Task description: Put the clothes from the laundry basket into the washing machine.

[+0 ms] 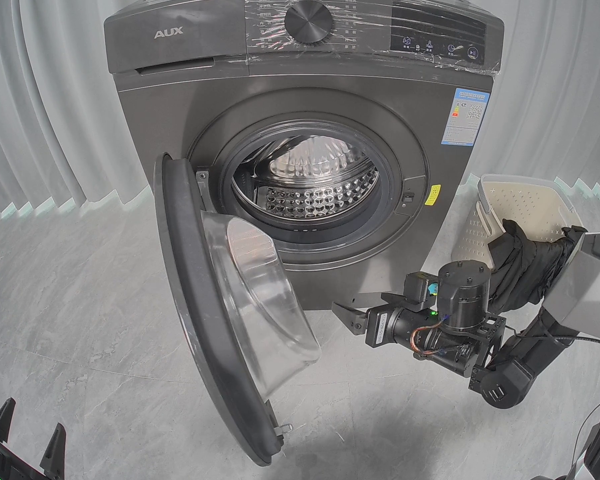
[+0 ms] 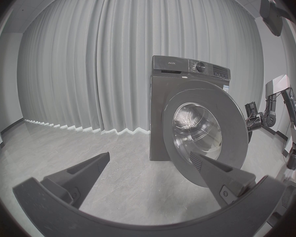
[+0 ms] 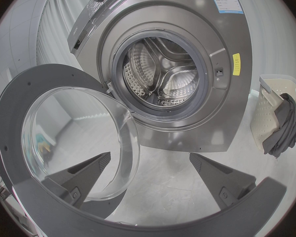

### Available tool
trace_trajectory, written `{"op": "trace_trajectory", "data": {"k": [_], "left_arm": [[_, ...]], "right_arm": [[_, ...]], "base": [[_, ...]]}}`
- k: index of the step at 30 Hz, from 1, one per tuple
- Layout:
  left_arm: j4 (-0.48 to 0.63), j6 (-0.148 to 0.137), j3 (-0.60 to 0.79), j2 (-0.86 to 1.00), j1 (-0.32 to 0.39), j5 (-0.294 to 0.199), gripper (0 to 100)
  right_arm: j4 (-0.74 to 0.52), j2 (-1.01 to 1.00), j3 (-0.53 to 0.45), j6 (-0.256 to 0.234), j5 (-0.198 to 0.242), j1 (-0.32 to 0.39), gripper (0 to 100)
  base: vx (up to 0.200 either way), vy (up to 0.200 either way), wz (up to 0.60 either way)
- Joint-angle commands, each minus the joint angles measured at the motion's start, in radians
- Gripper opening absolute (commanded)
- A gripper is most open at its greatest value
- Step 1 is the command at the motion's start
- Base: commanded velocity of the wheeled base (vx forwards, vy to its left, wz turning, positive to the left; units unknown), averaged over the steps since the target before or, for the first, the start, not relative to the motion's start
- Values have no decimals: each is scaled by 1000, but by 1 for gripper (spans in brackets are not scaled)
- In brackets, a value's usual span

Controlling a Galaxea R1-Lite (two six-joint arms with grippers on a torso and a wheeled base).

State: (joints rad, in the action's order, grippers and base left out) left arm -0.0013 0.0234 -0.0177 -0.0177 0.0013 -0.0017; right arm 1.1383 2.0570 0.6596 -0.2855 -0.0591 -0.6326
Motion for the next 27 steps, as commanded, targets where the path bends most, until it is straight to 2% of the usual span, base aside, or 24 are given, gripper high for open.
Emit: {"op": "trace_trajectory", "data": {"k": [1,7,21,27], "left_arm": [[0,1,18,18,0,0,100],[0,0,16,18,0,0,100],[1,-2,18,18,0,0,100],[1,-2,18,18,0,0,100]], "right_arm": [[-3,32,32,0,1,-1,100],[-23,124,97,3,-1,-10,100],[-8,176,149,-4,-1,-96,100],[-17,181,209,-1,1,-90,100]], "base": [[0,0,0],[-200,0,0],[0,0,0],[0,0,0]]}}
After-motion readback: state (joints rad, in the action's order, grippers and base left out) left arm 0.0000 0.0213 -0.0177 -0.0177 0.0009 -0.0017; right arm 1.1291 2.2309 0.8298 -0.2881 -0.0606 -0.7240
